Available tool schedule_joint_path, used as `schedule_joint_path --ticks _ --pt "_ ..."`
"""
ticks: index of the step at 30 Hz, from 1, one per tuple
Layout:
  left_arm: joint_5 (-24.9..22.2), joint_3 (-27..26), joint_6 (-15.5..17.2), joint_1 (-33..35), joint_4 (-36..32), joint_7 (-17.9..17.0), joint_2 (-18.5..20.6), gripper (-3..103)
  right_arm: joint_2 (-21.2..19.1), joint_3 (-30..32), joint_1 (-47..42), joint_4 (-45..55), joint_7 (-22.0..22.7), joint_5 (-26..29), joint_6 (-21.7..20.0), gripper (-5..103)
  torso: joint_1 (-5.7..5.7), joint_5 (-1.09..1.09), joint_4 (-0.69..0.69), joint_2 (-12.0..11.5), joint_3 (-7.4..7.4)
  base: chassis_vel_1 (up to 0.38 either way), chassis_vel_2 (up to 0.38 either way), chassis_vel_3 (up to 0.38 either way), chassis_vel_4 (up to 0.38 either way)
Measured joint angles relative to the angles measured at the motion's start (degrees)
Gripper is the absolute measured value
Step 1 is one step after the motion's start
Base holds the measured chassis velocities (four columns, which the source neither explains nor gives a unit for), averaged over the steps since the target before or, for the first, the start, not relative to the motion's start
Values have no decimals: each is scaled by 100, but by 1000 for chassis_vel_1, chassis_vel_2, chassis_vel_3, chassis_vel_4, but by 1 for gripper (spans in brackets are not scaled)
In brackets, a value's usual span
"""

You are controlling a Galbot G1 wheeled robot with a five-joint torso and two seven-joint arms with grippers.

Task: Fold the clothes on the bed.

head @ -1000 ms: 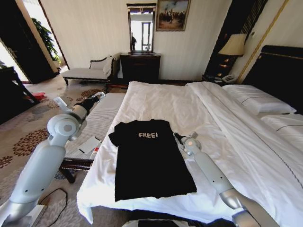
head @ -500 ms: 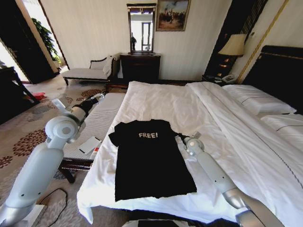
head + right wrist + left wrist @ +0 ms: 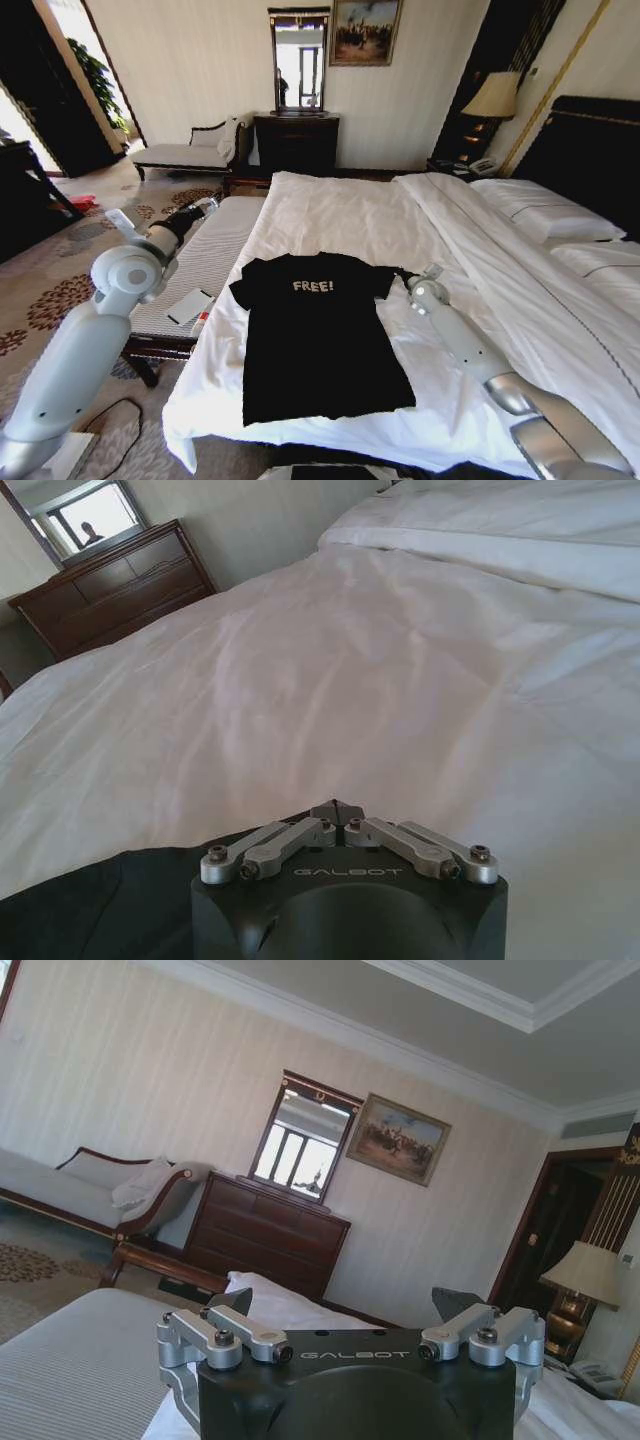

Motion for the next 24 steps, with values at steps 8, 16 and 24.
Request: schedule_joint_path --ticks 8,16,24 --pt "75 35 -1 67 1 -4 -61 100 75 1 46 -339 -232 -320 58 0 0 -1 0 0 0 0 0 0 0" --pt "141 3 106 353 46 -94 -136 100 120 59 -19 -336 -226 -474 126 0 0 -1 -2 0 0 0 0 0 0" --pt "-18 -195 452 1127 443 -124 -437 100 18 380 -290 108 -195 -857 278 27 -1 -3 1 0 0 0 0 0 0"
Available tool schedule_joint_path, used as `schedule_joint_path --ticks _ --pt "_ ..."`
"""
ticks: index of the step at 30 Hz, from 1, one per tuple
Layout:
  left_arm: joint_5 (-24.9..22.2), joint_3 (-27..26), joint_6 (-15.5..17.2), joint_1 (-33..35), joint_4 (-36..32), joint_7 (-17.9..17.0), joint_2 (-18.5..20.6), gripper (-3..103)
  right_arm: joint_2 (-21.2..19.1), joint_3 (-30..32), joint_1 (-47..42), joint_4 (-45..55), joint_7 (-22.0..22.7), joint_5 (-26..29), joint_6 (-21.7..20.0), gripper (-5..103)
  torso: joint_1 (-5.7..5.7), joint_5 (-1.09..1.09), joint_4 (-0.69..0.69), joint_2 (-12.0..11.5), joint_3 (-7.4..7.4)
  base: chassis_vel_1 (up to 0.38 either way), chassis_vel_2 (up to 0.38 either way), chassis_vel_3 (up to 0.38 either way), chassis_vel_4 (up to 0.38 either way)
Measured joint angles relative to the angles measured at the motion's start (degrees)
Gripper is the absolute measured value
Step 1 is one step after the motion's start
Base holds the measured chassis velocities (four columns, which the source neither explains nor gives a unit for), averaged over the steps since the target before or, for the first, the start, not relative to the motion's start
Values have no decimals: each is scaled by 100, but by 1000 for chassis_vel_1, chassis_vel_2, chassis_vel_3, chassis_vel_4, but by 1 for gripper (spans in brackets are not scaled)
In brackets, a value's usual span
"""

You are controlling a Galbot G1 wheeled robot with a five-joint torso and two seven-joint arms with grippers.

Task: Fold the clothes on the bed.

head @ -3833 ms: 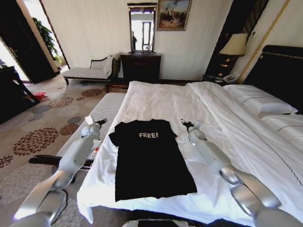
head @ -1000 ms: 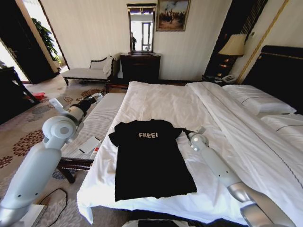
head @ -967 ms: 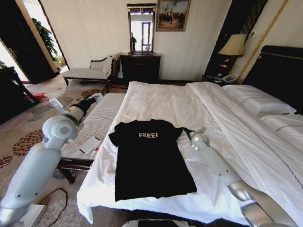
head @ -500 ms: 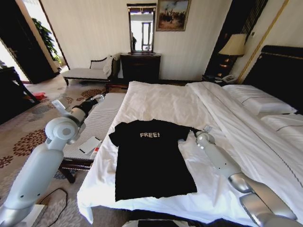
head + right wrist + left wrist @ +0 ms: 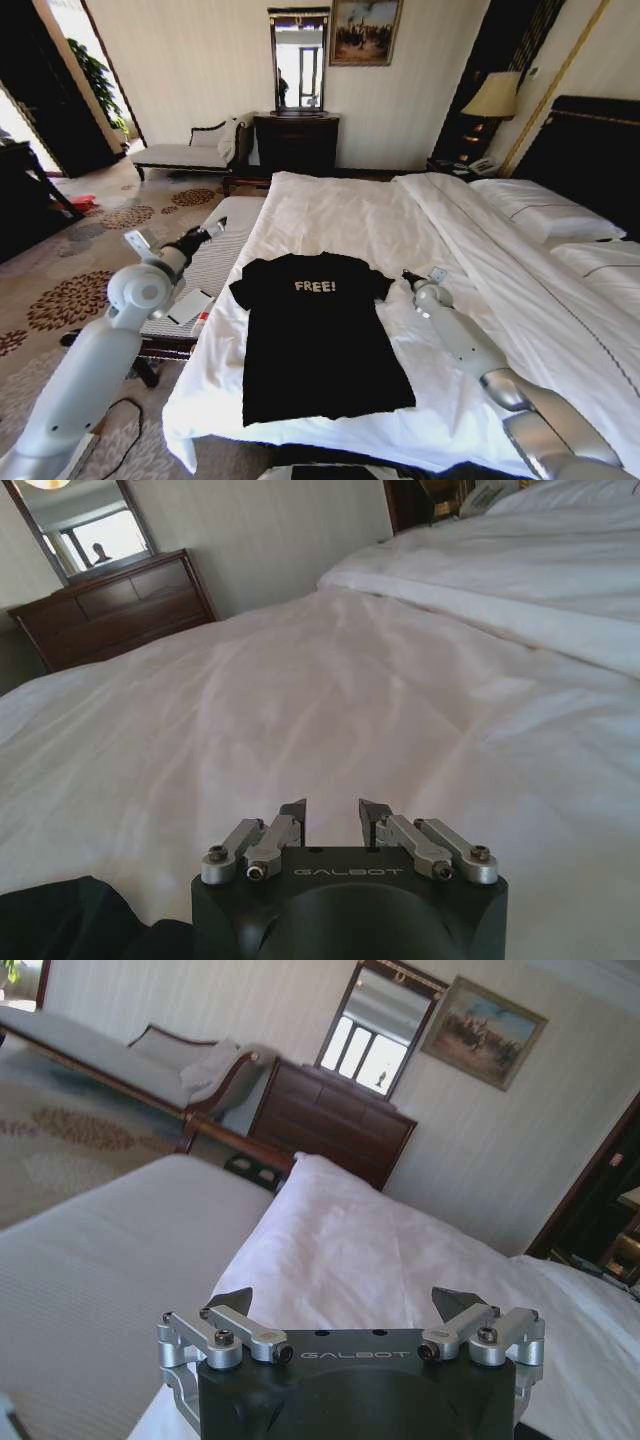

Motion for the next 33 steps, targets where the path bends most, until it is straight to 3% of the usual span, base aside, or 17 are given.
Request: schedule_joint_path --ticks 3,6,10,11,13,15,18,24,30,33 --pt "-206 14 126 100 365 149 -198 100 -105 106 -178 389 -4 -8 5 43 -1 1 -2 0 -1 0 0 0 0" --pt "-321 74 212 100 705 267 -334 100 -149 163 -288 624 1 8 5 49 0 2 -2 0 -1 0 0 0 0" --pt "-335 154 220 25 1472 589 -646 100 -245 280 -561 1148 24 66 1 71 0 1 -2 0 0 0 0 0 0" --pt "-335 154 220 25 1472 589 -646 100 -245 280 -561 1148 24 66 1 71 0 1 -2 0 0 0 0 0 0" --pt "-362 143 164 12 1791 796 -779 100 -291 330 -682 1349 25 72 -1 81 0 1 -1 0 0 0 0 0 0" --pt "-368 123 118 11 1897 894 -824 100 -312 351 -728 1424 15 73 2 81 0 1 -1 0 0 0 0 0 0" --pt "-357 76 -27 29 2081 1139 -913 100 -355 378 -808 1563 -50 82 39 96 0 1 -2 0 0 0 0 0 0" --pt "-303 32 -158 36 2225 1326 -1028 102 -333 364 -840 1677 -59 88 48 100 0 1 -1 0 0 0 0 0 0" --pt "-270 15 -296 -1 2440 1351 -1175 94 -282 292 -857 1686 5 106 32 100 1 1 0 0 0 0 0 0 0" --pt "-258 19 -305 -29 2501 1351 -1229 85 -280 279 -851 1654 42 135 15 100 0 1 -1 0 0 0 0 0 0"
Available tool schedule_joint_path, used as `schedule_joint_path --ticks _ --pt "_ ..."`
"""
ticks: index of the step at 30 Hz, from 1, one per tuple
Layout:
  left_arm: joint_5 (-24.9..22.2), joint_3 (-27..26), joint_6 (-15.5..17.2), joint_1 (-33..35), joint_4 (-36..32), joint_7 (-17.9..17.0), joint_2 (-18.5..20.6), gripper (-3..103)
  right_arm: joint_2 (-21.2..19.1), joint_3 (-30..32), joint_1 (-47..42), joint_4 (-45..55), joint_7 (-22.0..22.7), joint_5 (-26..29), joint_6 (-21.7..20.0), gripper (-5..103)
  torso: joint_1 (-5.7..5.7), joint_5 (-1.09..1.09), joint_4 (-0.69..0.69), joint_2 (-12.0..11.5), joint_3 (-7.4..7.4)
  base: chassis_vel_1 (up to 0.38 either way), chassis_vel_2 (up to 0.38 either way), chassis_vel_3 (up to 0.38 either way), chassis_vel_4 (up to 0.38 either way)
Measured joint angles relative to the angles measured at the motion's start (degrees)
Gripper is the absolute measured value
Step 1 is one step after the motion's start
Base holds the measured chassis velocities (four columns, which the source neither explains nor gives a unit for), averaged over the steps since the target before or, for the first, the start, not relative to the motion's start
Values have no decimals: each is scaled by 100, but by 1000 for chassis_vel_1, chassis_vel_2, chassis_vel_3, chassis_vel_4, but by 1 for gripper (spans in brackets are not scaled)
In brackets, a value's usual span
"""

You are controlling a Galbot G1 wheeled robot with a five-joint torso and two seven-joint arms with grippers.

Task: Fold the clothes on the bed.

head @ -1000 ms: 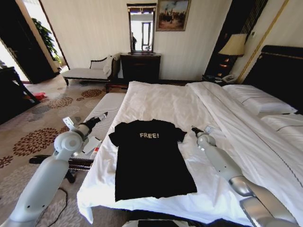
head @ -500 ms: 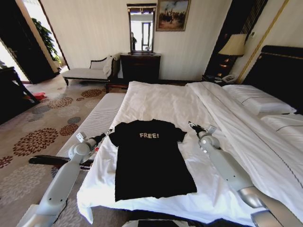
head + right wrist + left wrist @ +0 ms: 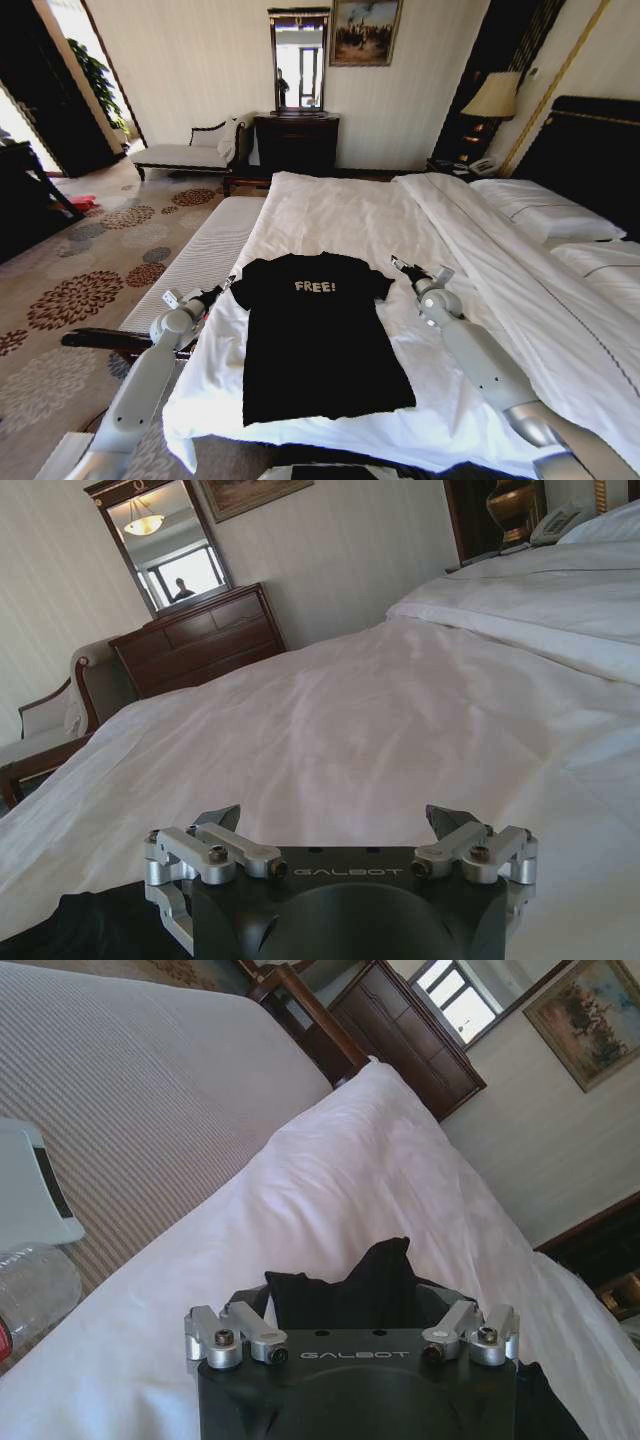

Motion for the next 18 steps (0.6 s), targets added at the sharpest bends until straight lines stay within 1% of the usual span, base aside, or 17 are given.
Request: schedule_joint_path --ticks 2,4,5,6,7,8,10,11,15,18 --pt "25 6 0 -26 67 9 -33 75 -2 -4 7 -21 21 26 -12 100 0 0 -2 0 0 0 0 0 0" --pt "55 9 -2 -34 109 31 -40 75 -6 -4 8 -30 26 36 -14 100 0 0 -1 0 0 0 0 0 0" --pt "101 11 -9 -41 171 59 -47 64 -14 -3 9 -39 29 47 -18 100 0 0 -1 0 0 0 0 0 0" --pt "147 11 -19 -42 227 85 -53 64 -21 3 7 -45 30 55 -19 100 1 0 0 0 0 0 0 0 0" --pt "178 11 -23 -40 258 103 -59 58 -28 9 3 -53 30 58 -19 100 1 -1 1 0 0 0 0 0 0" --pt "178 11 -23 -40 258 103 -59 58 -28 9 3 -53 30 58 -19 100 1 -1 1 0 0 0 0 0 0" --pt "236 4 -28 -14 292 134 -68 48 -38 23 -2 -74 30 62 -20 100 1 0 0 0 0 0 0 0 0" --pt "261 2 -29 5 302 155 -70 46 -42 30 -4 -85 31 63 -20 100 0 -1 0 0 0 0 0 0 0" --pt "377 2 -58 26 381 231 -70 46 -44 43 -15 -104 31 63 -20 100 0 0 0 0 0 0 0 0 0" --pt "409 11 -68 10 421 243 -80 44 -41 51 -28 -95 37 63 -20 100 0 0 0 0 0 0 0 0 0"
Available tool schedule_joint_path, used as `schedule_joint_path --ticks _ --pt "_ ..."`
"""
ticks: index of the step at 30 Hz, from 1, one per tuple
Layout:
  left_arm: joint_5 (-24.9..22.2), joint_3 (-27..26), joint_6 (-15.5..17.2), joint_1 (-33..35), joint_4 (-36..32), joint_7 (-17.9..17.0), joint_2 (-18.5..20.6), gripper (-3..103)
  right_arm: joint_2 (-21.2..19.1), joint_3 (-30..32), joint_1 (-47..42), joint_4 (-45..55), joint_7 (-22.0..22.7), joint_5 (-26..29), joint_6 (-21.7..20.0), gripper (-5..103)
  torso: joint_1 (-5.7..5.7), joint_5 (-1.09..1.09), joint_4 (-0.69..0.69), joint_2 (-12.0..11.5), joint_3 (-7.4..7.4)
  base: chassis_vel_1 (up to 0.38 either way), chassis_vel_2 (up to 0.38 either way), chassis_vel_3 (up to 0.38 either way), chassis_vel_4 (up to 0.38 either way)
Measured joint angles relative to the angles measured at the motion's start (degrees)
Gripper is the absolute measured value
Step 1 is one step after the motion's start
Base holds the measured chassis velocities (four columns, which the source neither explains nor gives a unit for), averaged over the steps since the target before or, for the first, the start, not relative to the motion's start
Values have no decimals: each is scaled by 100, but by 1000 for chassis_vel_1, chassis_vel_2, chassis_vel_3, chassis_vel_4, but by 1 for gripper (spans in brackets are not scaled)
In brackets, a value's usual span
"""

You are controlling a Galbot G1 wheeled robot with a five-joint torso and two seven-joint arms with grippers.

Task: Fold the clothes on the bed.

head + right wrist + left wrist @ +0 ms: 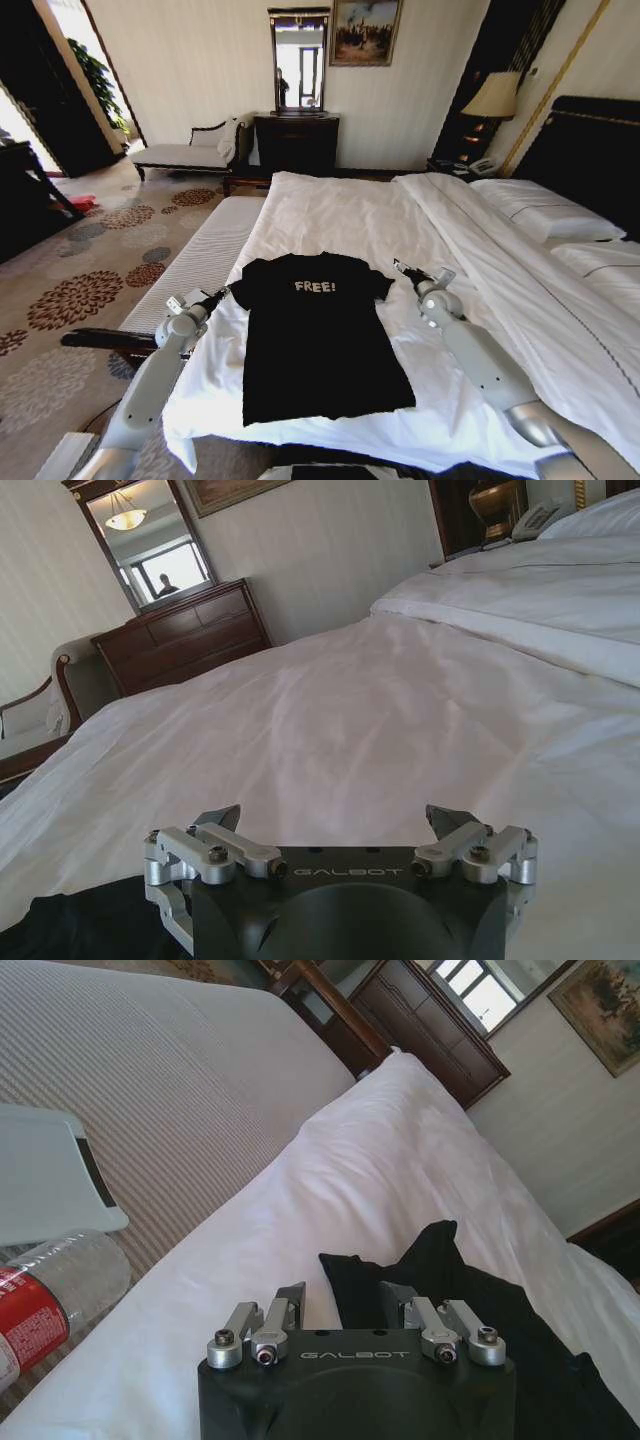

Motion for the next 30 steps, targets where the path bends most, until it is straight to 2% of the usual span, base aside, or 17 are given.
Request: schedule_joint_path --ticks 6,8,17,18,21,23,25,30 --pt "94 37 -15 -78 91 36 -53 39 -4 15 -34 26 10 0 -3 100 0 0 0 0 0 0 0 0 0" --pt "136 52 -20 -106 132 48 -68 31 -14 30 -50 27 12 -1 -4 100 0 0 -1 0 0 0 0 0 0" --pt "236 81 -44 -169 234 91 -93 29 -21 87 -118 53 15 -5 -4 100 0 0 -1 0 0 0 0 0 0" --pt "241 81 -45 -170 236 93 -94 27 -22 91 -124 53 15 -7 -5 100 0 0 -1 0 0 0 0 0 0" --pt "272 84 -59 -174 249 106 -94 11 -24 110 -147 49 14 -10 -5 100 0 0 0 0 0 0 0 0 0" --pt "275 84 -61 -177 250 107 -95 11 -24 112 -151 49 14 -10 -4 100 0 0 0 0 0 0 0 0 0" --pt "277 84 -66 -188 251 108 -99 2 -27 118 -155 49 14 -11 -4 100 0 0 0 0 0 0 0 0 0" --pt "284 77 -76 -191 239 112 -103 0 -34 123 -163 57 14 -11 -3 100 0 0 -1 0 0 0 0 0 0"
